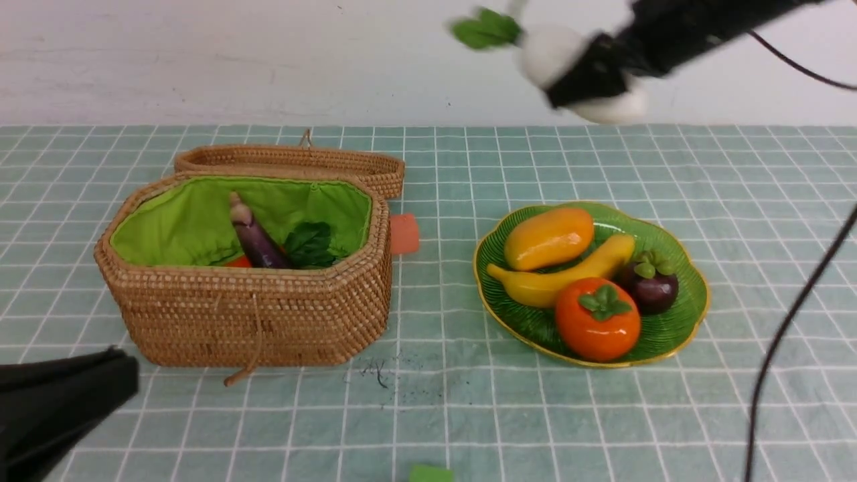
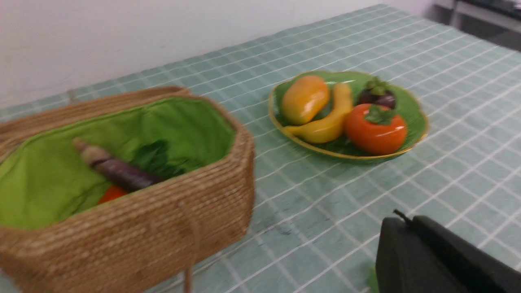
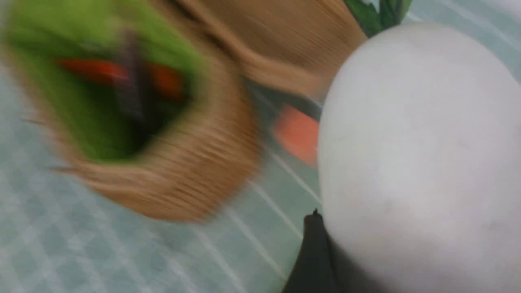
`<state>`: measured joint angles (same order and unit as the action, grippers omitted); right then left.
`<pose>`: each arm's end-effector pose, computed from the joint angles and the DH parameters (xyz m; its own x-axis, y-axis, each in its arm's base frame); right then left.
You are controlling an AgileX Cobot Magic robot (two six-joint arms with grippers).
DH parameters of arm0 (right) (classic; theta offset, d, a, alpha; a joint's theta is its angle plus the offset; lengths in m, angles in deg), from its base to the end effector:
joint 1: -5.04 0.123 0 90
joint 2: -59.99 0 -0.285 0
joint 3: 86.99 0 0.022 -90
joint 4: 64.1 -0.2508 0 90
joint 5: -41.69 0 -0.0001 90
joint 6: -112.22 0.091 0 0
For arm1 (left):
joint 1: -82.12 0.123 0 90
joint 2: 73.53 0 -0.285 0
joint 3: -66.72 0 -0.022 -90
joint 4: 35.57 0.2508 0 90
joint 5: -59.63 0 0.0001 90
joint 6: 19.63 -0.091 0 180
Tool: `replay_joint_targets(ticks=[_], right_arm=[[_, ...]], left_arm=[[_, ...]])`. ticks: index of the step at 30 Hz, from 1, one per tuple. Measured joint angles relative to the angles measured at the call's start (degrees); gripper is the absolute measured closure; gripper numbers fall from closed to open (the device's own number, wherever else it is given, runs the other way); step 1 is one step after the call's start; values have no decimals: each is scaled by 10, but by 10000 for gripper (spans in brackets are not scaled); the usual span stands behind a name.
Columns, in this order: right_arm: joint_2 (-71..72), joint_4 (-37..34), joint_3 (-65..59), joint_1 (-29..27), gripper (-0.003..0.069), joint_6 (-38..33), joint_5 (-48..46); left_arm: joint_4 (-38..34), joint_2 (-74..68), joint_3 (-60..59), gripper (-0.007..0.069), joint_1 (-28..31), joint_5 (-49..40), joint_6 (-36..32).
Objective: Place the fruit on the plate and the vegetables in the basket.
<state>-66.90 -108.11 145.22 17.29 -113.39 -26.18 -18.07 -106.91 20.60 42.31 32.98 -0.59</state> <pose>0.4333 0.1540 0.3890 -0.3634 -0.4175 -0.8329 -0.8458 0.5226 0.1071 0.0783 -0.0492 0.3236 -0.2303 0.1176 -0.9660 0.5220 0.8527 -0.0206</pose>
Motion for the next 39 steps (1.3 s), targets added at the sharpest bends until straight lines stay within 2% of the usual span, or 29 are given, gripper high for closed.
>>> replay_joint_targets(ticks=[1,2,3,5,8,9,12,14,15,16,17,18,19,23,25,26,27,28,29,30,34,36,37,39], right_arm=[[5,-13,0,31,141,-11,12],[5,-14,0,37,141,-12,12],[5,-23,0,86,141,-24,40],[-7,-24,0,136,141,-33,79],[-30,-11,0,187,141,-37,144],[-55,18,0,222,141,-37,190],[-82,63,0,245,141,-36,227],[-112,128,-1,263,140,-17,254],[-115,137,-1,265,134,-13,257],[-121,171,-1,270,96,6,264],[-122,176,-1,271,88,9,266],[-122,209,-2,273,25,32,269],[-119,227,-2,273,1,49,269],[-87,276,-2,272,-6,108,232],[-27,307,-2,271,54,169,147],[-23,309,-2,271,61,174,131],[18,323,-2,271,139,215,65],[28,327,-2,271,149,220,48],[64,339,-1,271,240,249,-6],[76,343,-1,271,278,259,-16],[154,375,-40,272,528,328,-38],[195,393,-90,272,616,361,-39],[222,404,-122,272,650,380,-40],[269,415,-181,272,673,409,-41]], left_arm=[[32,0,0,621,0,-13,45],[48,0,0,621,0,-19,54],[100,0,0,621,0,-41,116],[159,0,0,621,0,-65,188],[213,0,0,621,0,-82,269],[233,0,0,621,0,-85,299],[242,0,0,621,0,-85,311],[244,0,0,621,0,-85,307],[245,0,0,621,0,-85,304],[246,0,0,621,0,-85,300],[246,0,0,621,0,-85,298],[247,0,0,621,0,-82,294],[247,0,0,620,0,-78,292],[247,0,0,620,0,-63,290],[247,0,0,620,0,-41,290],[247,0,0,620,0,-37,290],[248,0,0,620,0,-13,290],[248,0,0,620,0,-11,290],[248,0,0,620,0,8,290],[246,1,0,620,0,21,290],[213,31,-9,620,0,58,290],[192,74,-28,627,0,66,290],[184,101,-41,634,0,67,290],[178,153,-69,637,0,68,290]])
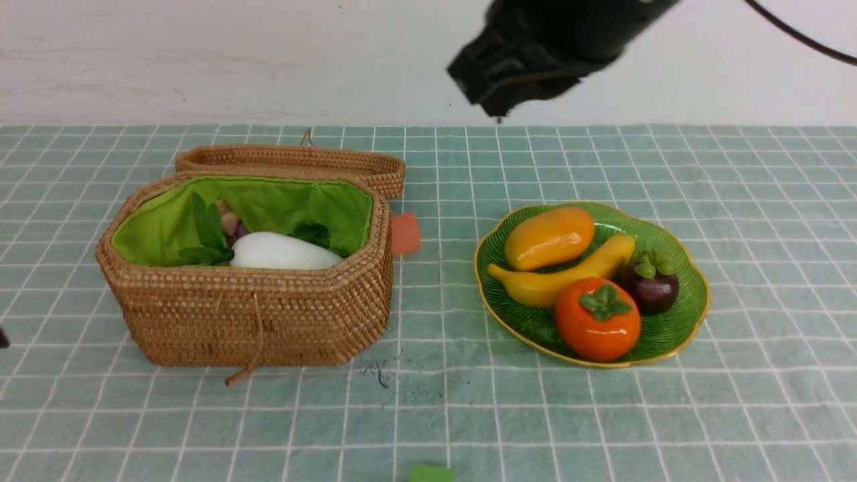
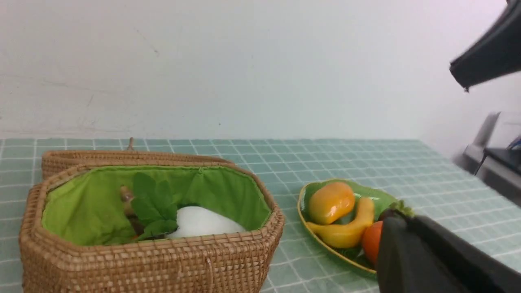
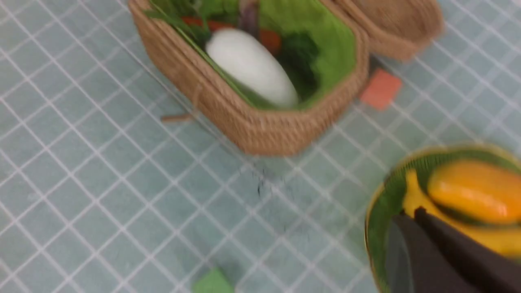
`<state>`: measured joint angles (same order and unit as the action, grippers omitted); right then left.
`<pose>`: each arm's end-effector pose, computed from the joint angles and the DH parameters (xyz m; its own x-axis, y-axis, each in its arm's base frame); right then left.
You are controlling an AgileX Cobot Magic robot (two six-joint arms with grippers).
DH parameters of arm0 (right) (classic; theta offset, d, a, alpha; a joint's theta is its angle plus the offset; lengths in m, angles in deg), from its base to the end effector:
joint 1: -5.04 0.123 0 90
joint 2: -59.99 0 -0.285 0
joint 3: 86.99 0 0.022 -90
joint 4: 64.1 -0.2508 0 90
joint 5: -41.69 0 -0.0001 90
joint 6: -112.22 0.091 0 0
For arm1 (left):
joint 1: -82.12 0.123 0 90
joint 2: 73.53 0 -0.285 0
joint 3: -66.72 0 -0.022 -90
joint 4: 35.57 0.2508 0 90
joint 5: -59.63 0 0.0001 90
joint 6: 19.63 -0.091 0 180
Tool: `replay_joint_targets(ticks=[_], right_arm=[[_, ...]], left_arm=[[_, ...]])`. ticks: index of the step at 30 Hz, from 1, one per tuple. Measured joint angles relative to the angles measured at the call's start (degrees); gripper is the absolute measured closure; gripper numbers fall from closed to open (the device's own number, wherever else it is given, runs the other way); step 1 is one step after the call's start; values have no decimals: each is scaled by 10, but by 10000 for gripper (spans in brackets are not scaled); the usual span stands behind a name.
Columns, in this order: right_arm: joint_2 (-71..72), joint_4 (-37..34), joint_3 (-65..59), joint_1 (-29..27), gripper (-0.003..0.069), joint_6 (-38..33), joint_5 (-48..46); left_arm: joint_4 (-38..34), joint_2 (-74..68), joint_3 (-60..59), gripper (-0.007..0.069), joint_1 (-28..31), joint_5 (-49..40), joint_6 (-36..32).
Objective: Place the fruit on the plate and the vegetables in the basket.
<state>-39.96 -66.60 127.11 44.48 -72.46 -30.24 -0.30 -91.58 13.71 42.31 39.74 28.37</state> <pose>0.2526 0.2126 0.4590 -0.5258 -0.5206 -0.6727 -0.6937 0.7201 -0.0151 0.0485 -0.0171 0.3173 -0.0862 -0.2450 -0.9657 0.4703 0.8445 -0.2563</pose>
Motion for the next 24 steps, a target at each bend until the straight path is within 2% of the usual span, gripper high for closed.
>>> replay_joint_targets(ticks=[4,5,6,12,17,24], right_arm=[[127,0,-152,0,670,64,-2],[145,0,-175,0,669,72,-2],[193,0,-248,0,663,108,-4],[310,-3,-397,0,655,172,-1],[360,-5,-451,0,652,178,-2],[378,-5,-458,0,645,181,-3]], left_arm=[[-1,94,-61,637,0,6,0],[-1,99,-66,637,0,7,0],[-1,109,-88,637,0,9,0],[-3,110,-104,637,0,-10,0],[-3,111,-105,637,0,-45,0],[-6,111,-105,637,0,-88,0]])
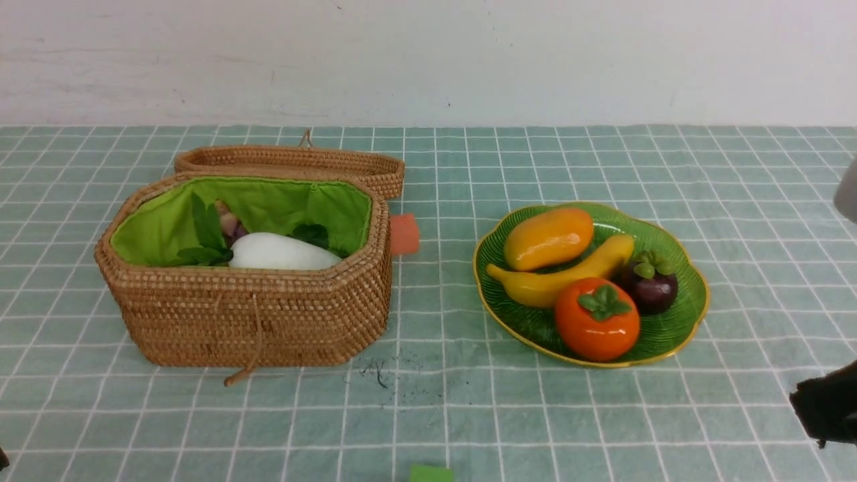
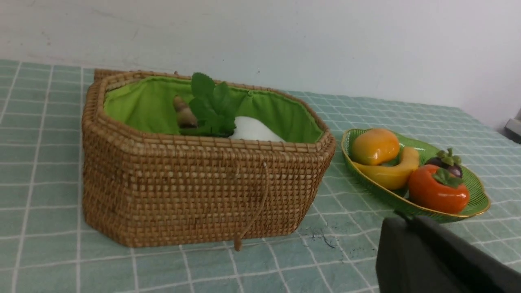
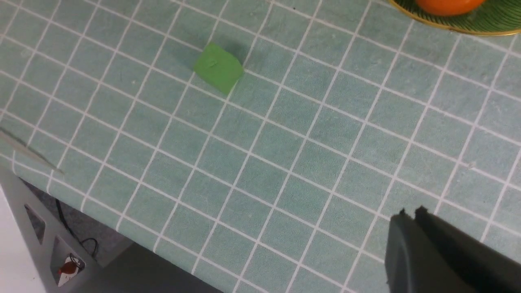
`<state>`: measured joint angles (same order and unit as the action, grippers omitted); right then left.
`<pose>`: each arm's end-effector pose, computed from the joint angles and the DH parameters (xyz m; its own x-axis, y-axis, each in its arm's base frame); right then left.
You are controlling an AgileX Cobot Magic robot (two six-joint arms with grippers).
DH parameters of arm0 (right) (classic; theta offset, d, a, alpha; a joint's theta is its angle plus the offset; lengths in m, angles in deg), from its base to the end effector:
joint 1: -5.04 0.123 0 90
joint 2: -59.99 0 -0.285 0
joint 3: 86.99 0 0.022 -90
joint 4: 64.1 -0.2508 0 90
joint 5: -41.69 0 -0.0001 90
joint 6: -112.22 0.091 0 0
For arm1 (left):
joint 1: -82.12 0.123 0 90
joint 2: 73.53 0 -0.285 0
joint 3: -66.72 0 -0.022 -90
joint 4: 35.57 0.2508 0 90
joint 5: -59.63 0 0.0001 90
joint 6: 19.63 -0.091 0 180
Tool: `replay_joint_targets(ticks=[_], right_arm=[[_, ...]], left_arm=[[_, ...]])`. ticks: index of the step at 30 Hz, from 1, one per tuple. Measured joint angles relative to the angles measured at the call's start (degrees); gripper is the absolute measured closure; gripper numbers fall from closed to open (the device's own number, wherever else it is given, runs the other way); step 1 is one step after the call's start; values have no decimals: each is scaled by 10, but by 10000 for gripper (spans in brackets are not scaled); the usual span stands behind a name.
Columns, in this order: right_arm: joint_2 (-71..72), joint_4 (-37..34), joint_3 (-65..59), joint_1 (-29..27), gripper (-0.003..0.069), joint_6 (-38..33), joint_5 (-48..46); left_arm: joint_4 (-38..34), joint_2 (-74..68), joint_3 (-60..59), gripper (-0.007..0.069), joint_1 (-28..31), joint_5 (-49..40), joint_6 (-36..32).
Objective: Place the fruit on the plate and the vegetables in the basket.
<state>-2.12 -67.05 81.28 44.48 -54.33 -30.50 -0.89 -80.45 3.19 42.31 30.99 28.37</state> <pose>0.1147 0.1001 0.3904 -0.7829 -0.3234 -0.5316 -0.4765 0.8610 0.1780 0.0415 -0.0022 0.2548 -0.1767 -0.2133 -0.9609 0.3721 0.8893 -0.2658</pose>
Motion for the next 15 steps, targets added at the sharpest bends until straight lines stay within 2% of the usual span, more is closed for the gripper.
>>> replay_joint_targets(ticks=[8,12,14,15], right_arm=[[1,-1,0,-7,636,-2,0],[49,2,-25,-99,657,-54,26],[110,5,-94,-176,675,-90,96],[110,5,-94,-176,675,-90,96]], left_arm=[[-1,0,0,635,0,-38,0],[-1,0,0,632,0,-42,0],[-1,0,0,630,0,-43,0],[-1,0,0,630,0,-43,0]])
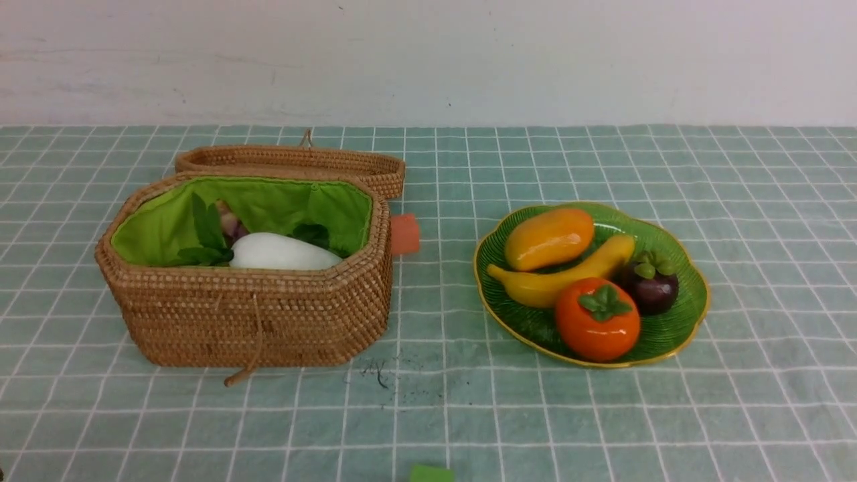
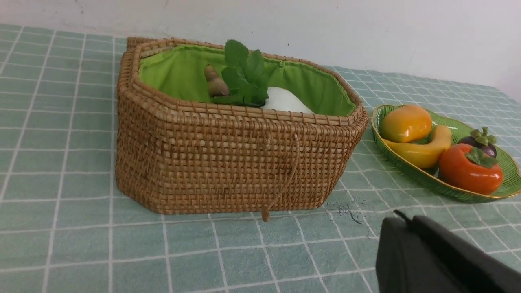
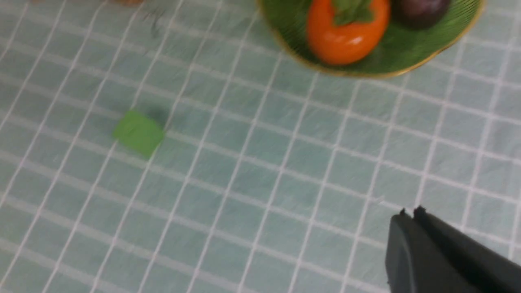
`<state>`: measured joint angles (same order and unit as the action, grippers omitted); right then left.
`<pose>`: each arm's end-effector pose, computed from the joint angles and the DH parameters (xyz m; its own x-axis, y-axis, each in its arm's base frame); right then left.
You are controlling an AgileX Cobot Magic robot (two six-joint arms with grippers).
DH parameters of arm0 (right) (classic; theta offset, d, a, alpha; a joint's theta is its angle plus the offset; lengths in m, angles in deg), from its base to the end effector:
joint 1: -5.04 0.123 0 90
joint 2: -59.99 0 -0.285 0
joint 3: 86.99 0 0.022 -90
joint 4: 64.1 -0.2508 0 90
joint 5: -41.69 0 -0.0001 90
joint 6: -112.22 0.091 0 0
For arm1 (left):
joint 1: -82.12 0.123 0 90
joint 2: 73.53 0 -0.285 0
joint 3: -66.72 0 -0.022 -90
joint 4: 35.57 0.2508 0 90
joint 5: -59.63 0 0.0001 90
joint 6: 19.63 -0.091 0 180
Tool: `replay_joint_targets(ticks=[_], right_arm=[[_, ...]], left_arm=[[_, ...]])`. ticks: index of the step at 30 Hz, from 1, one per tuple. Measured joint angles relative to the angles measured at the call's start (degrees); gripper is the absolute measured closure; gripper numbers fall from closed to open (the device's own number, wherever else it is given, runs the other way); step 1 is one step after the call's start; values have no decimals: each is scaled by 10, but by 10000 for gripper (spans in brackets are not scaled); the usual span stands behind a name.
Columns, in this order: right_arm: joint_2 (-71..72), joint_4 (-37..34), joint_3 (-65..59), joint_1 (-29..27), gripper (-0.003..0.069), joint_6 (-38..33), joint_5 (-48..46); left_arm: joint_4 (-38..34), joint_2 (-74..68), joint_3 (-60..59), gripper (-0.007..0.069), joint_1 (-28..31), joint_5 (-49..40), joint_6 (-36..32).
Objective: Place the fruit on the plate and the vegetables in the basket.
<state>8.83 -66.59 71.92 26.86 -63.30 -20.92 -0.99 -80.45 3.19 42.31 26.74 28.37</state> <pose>0.1081 0.0471 0.3782 -0.6903 -0.1709 -0.7030 -0.3307 0.9388 0.0966 0.0423 0.0013 0.2491 -0.2233 -0.1953 -0.9550 0.3218 0.9100 -0.2613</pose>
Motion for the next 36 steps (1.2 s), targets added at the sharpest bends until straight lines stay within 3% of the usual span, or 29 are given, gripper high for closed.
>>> replay_joint_targets(ticks=[4,8,11,15,36], right_arm=[[181,17,-234,-135,677,-37,236],[330,25,-431,-200,677,-38,420],[412,25,-548,-227,677,-8,471],[438,41,-573,-241,677,23,417],[439,58,-573,-240,673,27,415]], left_arm=[[0,0,0,627,0,0,0],[0,0,0,627,0,0,0],[0,0,0,627,0,-1,0],[0,0,0,627,0,-2,0],[0,0,0,613,0,-2,0]])
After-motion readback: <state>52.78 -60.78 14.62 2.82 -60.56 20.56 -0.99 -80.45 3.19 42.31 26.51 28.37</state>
